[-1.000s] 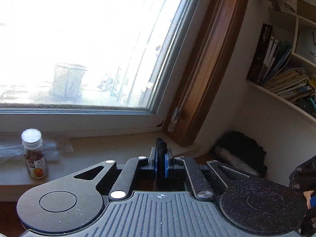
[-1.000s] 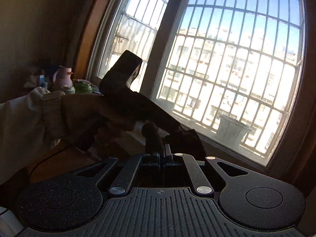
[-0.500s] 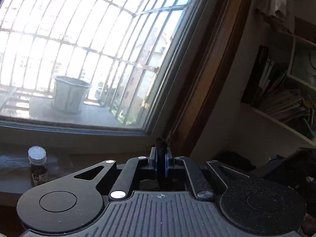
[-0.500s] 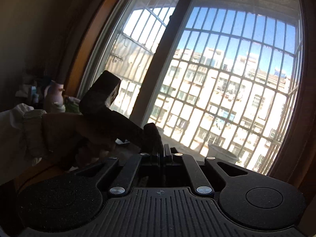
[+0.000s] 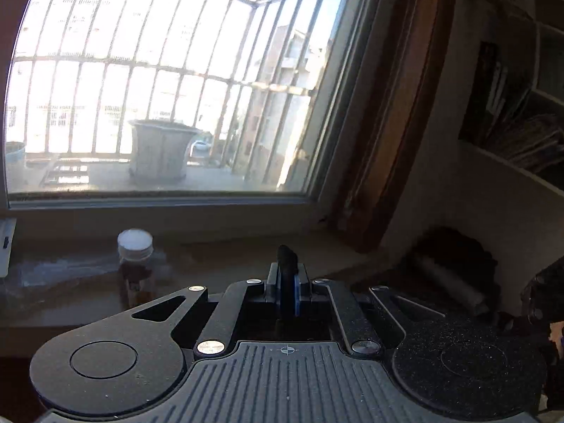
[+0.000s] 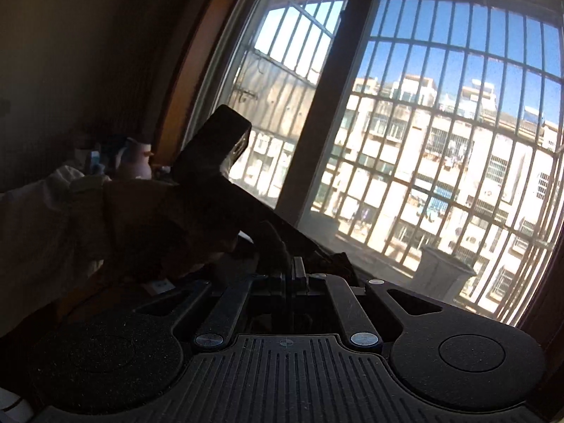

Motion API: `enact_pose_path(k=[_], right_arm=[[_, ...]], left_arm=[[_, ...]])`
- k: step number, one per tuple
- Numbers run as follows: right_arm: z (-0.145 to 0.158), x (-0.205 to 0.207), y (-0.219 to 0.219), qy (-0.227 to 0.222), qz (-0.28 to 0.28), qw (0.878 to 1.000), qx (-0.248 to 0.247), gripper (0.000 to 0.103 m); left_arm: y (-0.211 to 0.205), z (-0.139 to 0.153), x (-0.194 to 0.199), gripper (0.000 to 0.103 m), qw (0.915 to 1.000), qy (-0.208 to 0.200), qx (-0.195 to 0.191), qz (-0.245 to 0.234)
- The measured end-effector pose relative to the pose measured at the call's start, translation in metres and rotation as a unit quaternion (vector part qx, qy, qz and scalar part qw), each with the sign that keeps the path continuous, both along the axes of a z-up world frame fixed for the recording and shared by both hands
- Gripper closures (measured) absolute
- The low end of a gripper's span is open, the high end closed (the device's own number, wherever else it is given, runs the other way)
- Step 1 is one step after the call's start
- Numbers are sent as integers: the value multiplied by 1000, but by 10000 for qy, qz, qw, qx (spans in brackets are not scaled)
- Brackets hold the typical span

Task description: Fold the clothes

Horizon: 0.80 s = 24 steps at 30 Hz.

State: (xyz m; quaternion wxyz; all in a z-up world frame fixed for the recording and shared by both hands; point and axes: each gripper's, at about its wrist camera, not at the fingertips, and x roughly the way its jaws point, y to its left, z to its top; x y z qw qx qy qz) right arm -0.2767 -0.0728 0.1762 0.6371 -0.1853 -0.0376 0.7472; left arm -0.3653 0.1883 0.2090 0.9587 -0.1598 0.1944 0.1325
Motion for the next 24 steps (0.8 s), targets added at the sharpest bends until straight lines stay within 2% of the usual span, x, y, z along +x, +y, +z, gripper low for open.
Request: enact_pose_path(k=[2, 7, 9, 10, 11, 12, 13, 14, 15, 18, 22, 24], right_arm=[[-28, -15, 27, 53, 173, 9993, -314, 99], [-120, -48, 78, 113, 449, 9912, -1238, 99], [-147, -53, 91, 262, 651, 9855, -1542, 98], [-159, -55, 97, 356, 758, 9821, -1686, 94], [-168, -57, 102, 467, 907, 9778, -1829, 83], [-173, -57, 102, 586, 1073, 9736, -1926, 75], [-175, -53, 97, 654, 1085, 9732, -1919, 58], [-175, -46, 91, 700, 1009, 9748, -1862, 51], [-175, -40, 84, 745, 933, 9763, -1804, 50], [-173, -10, 51, 852, 683, 9799, -1671, 48], [-174, 60, -12, 710, -288, 9867, -1436, 50], [-175, 100, -48, 779, -919, 9829, -1394, 52]], left_arm=[[12, -31, -6, 96, 9995, 291, -80, 102], [45, -115, -23, 96, 9938, 933, -464, 388], [55, -134, -29, 89, 9913, 1047, -608, 516], [57, -134, -32, 88, 9913, 1005, -643, 561], [59, -135, -34, 87, 9912, 964, -677, 606], [61, -136, -36, 81, 9911, 922, -712, 650], [62, -133, -36, 73, 9908, 925, -639, 750], [60, -126, -36, 64, 9905, 964, -439, 876], [57, -119, -36, 60, 9903, 977, -190, 973], [39, -100, -39, 60, 9869, 926, 482, 1228], [5, -82, -30, 58, 9854, 674, 1007, 1195], [-13, -77, -14, 56, 9873, 574, 1121, 971]])
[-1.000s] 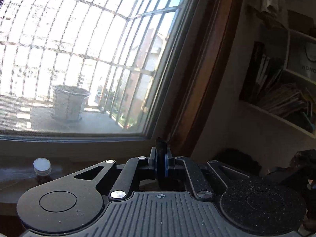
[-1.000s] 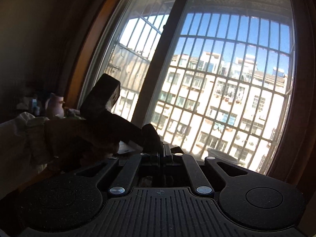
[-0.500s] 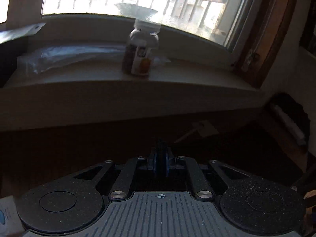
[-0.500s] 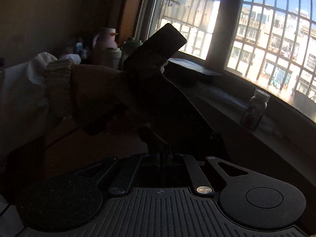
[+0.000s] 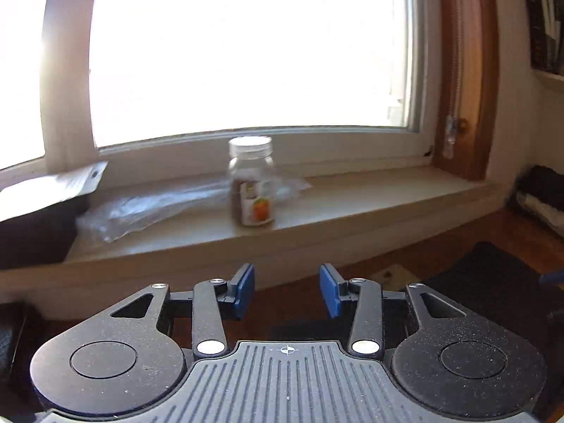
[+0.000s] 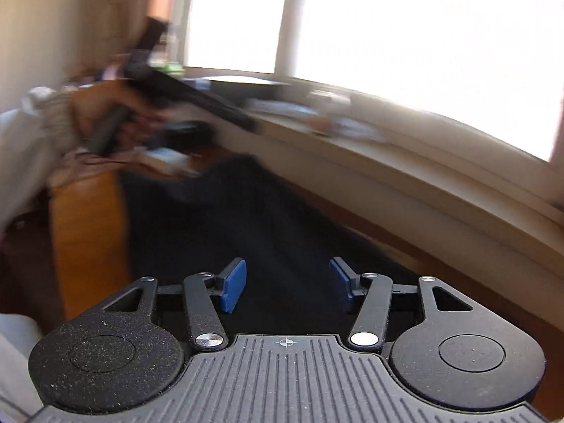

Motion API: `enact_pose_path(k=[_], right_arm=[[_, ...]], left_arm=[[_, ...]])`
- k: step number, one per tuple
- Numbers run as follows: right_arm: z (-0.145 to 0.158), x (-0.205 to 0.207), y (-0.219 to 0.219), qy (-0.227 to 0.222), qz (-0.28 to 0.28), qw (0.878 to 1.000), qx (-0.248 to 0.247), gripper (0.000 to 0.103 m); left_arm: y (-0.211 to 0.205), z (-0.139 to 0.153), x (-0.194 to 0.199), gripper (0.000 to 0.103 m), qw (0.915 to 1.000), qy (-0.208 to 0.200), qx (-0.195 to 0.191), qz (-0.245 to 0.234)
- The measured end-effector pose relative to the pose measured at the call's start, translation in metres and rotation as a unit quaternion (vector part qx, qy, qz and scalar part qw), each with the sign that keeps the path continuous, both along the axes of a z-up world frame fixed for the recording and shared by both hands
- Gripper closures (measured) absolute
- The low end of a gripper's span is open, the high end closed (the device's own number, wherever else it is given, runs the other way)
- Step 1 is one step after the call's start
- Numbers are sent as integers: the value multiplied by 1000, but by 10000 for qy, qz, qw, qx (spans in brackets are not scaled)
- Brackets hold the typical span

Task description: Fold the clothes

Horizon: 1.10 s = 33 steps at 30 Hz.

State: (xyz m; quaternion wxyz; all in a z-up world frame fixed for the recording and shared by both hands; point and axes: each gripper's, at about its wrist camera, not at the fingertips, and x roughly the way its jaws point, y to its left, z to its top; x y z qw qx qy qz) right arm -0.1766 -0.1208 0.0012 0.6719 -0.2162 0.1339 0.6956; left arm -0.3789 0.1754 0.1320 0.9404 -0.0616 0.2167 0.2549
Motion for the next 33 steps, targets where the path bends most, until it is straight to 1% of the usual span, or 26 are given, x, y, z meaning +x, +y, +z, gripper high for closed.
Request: enact_pose_path(k=[1, 2, 4, 6, 7, 10, 11, 13, 15, 17, 18, 19, 20, 21, 23, 25, 27, 28, 29, 31, 33], right_arm=[[-1, 20, -19, 63, -335, 9994, -27, 58], [-5, 38, -36, 119, -653, 9978, -84, 63], [-22, 70, -59, 189, -1145, 9926, -346, 66], [-43, 91, -71, 226, -1442, 9868, -700, 70], [-53, 97, -78, 253, -1537, 9847, -782, 70], [-65, 108, -98, 559, -1584, 9846, -496, 70], [-67, 109, -100, 588, -1593, 9845, -434, 70], [-64, 108, -99, 528, -1586, 9848, -480, 69], [-55, 114, -95, 602, -1537, 9851, -486, 69], [-42, 125, -87, 746, -1538, 9851, -181, 69], [-37, 131, -78, 740, -1550, 9851, -64, 69], [-34, 138, -67, 660, -1544, 9858, -12, 72], [-31, 144, -55, 584, -1529, 9865, 26, 77], [-30, 149, -42, 545, -1501, 9872, 29, 79], [-30, 162, -12, 598, -1487, 9871, -2, 80], [-33, 176, 17, 697, -1576, 9850, -121, 80], [-39, 188, 38, 672, -1833, 9800, -382, 80], [-46, 198, 46, 799, -1951, 9761, -523, 80], [-51, 206, 51, 904, -2053, 9727, -601, 80], [-57, 212, 48, 1039, -2200, 9685, -527, 81], [-59, 215, 44, 1009, -2299, 9667, -508, 80]], left_arm=[[-10, 1, 13, 54, 9998, -22, -13, -187], [-20, 0, 26, 50, 9993, -23, -12, -361], [-41, -2, 54, 49, 9977, 13, 15, -683], [-58, -8, 82, 49, 9957, 68, 45, -928], [-64, -14, 95, 49, 9946, 86, 11, -1038], [-71, -38, 122, 47, 9917, 145, -188, -1267], [-72, -47, 128, 47, 9906, 181, -260, -1328], [-74, -66, 139, 47, 9883, 252, -403, -1449], [-73, -83, 145, 46, 9874, 364, -428, -1480], [-70, -96, 147, 46, 9867, 417, -507, -1489], [-68, -101, 147, 46, 9861, 419, -571, -1501], [-67, -104, 146, 46, 9854, 409, -645, -1519], [-66, -107, 146, 45, 9847, 399, -718, -1536], [-63, -109, 146, 43, 9841, 385, -764, -1559], [-62, -109, 147, 40, 9826, 431, -771, -1635], [-66, -108, 146, 39, 9824, 495, -684, -1666], [-68, -105, 142, 39, 9829, 528, -609, -1657], [-69, -105, 140, 39, 9829, 532, -600, -1655], [-69, -105, 140, 39, 9829, 529, -607, -1656], [-68, -106, 140, 39, 9826, 516, -645, -1663], [-67, -107, 140, 37, 9822, 521, -666, -1676]])
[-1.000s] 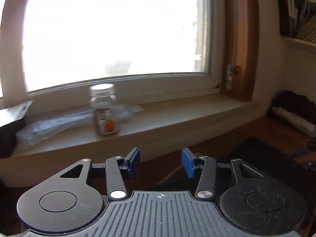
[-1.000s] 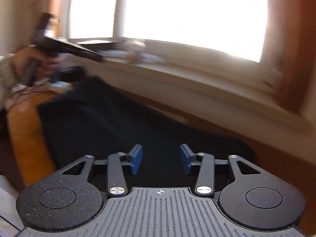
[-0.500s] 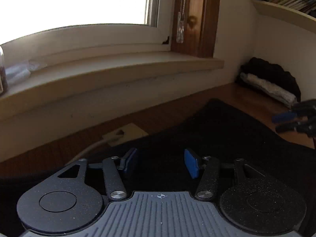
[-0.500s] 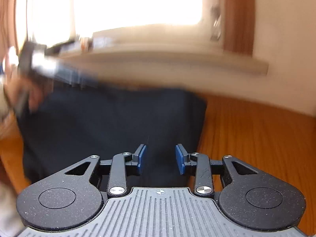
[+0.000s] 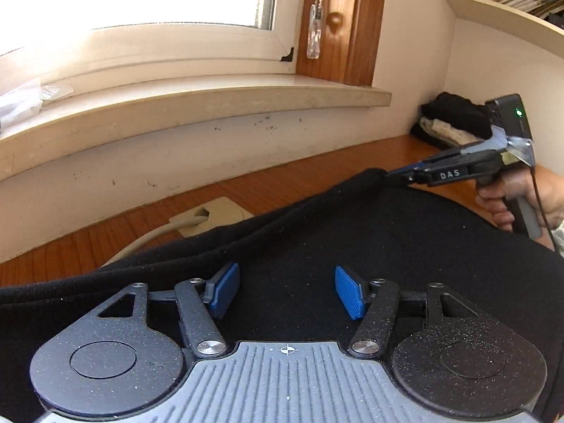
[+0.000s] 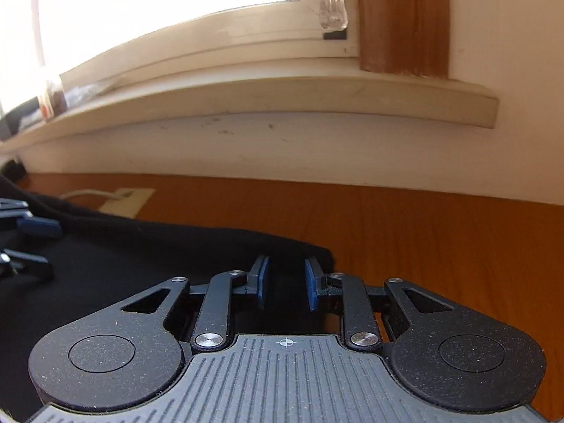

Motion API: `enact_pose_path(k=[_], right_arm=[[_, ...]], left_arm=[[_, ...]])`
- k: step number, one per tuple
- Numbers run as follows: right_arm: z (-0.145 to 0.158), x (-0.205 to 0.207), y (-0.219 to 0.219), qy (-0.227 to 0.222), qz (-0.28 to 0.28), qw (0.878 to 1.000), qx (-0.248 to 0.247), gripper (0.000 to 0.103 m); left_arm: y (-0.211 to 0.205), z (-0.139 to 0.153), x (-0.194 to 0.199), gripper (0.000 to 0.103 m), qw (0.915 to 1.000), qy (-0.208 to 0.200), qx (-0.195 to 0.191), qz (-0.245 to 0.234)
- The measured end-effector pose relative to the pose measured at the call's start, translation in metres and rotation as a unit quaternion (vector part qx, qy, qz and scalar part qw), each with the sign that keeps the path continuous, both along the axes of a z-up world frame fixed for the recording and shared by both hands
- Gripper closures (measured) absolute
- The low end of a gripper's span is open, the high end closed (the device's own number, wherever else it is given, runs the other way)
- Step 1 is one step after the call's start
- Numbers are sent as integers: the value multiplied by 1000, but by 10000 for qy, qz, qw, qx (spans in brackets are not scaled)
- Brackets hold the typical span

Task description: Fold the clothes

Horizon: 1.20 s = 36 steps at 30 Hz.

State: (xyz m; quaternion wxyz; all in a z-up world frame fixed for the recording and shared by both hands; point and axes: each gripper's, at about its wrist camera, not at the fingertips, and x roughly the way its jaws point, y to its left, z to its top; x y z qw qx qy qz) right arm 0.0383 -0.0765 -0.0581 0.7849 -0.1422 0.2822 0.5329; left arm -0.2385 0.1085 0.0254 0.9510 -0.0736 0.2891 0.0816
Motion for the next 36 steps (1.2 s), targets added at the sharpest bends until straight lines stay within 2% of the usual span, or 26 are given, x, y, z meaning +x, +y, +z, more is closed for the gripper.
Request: enact_pose_path(k=[3, 5, 14, 18, 20, 22, 25, 30, 36], right_arm=[[8, -4, -23, -156, -223, 9996, 25, 79], [18, -11, -47, -180, -203, 9993, 268, 79], [26, -84, -113, -63, 795, 9962, 363, 79], [18, -108, -123, -84, 1026, 9945, 207, 78], [10, -120, -126, -387, 1013, 9941, 4, 77], [2, -131, -129, -752, 953, 9926, 35, 77], [-3, -138, -131, -872, 769, 9931, 142, 77], [-5, -140, -130, -987, 741, 9923, 47, 77], [-1, -132, -128, -1195, 804, 9893, -224, 76]], left_arm=[[-1, 0, 1, 35, 10000, 22, 26, -22], [-1, -1, 1, 34, 10000, 34, 49, -30], [-5, -2, 4, 32, 9998, 92, 162, -65], [-8, -2, 5, 31, 9995, 148, 279, -73], [-10, -2, 6, 30, 9993, 174, 335, -76], [-12, -2, 6, 30, 9991, 193, 383, -75], [-14, -2, 6, 30, 9988, 216, 441, -74], [-22, -3, 11, 29, 9967, 328, 742, -88], [-35, -5, 25, 29, 9965, 351, 758, -57]])
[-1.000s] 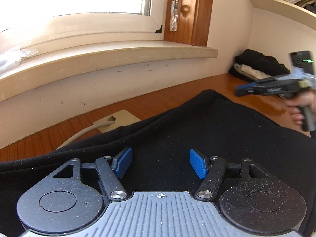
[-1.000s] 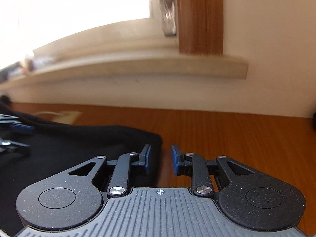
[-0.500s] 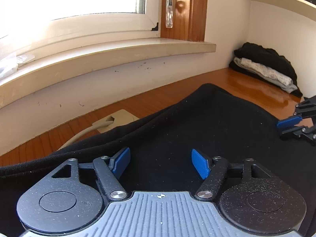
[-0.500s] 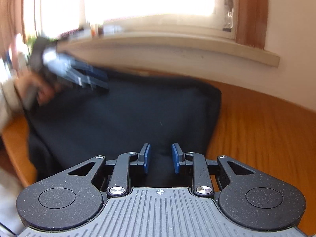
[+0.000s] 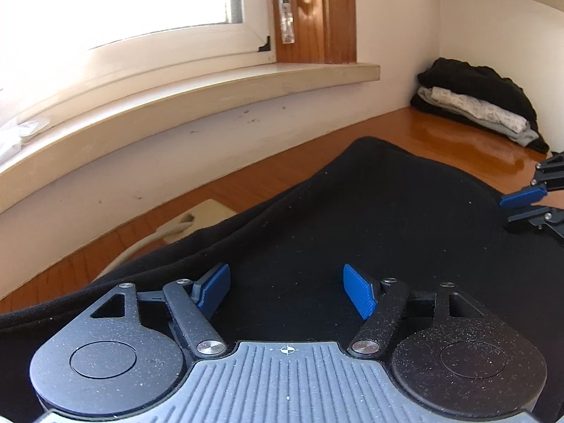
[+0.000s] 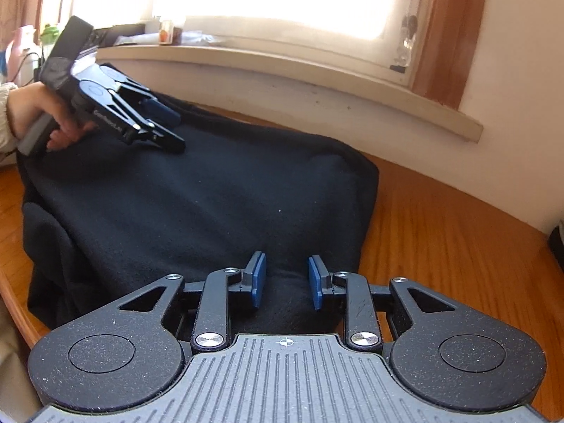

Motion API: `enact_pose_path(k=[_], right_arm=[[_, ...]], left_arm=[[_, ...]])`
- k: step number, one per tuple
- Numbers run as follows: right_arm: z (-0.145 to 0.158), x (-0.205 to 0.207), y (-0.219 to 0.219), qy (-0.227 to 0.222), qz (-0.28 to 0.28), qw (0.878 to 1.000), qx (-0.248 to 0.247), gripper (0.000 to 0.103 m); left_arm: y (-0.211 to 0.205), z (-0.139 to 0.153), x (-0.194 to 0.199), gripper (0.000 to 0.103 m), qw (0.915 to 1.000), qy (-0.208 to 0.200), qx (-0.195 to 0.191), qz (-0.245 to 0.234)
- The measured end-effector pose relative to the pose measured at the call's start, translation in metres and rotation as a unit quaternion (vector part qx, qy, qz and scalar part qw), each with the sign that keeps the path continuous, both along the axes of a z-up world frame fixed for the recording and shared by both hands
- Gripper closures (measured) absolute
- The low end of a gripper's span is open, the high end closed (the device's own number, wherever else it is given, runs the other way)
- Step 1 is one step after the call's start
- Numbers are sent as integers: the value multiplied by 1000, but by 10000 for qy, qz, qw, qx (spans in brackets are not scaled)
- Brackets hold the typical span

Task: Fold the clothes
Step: 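Smooth the folded black cloth on the desk with both open tools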

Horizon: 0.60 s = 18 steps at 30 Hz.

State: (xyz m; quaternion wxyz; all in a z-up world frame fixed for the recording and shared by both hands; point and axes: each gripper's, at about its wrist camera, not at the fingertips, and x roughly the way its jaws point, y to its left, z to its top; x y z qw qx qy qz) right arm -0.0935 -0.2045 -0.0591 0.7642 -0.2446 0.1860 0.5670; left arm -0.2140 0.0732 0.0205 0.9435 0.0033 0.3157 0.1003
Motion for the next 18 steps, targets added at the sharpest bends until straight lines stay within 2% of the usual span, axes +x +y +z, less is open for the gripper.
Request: enact_pose_path(k=[4, 8, 18], right_arm=[[0, 19, -11, -12, -177, 9998, -32, 75], [0, 43, -26, 25, -426, 9991, -18, 68], [0, 128, -58, 112, -1228, 9924, 17, 65]], left_arm=[[-19, -1, 21, 29, 10000, 24, -13, -53], [-39, -3, 51, 29, 10000, 48, 69, -54], [-74, -7, 150, 29, 10000, 61, -15, -30]])
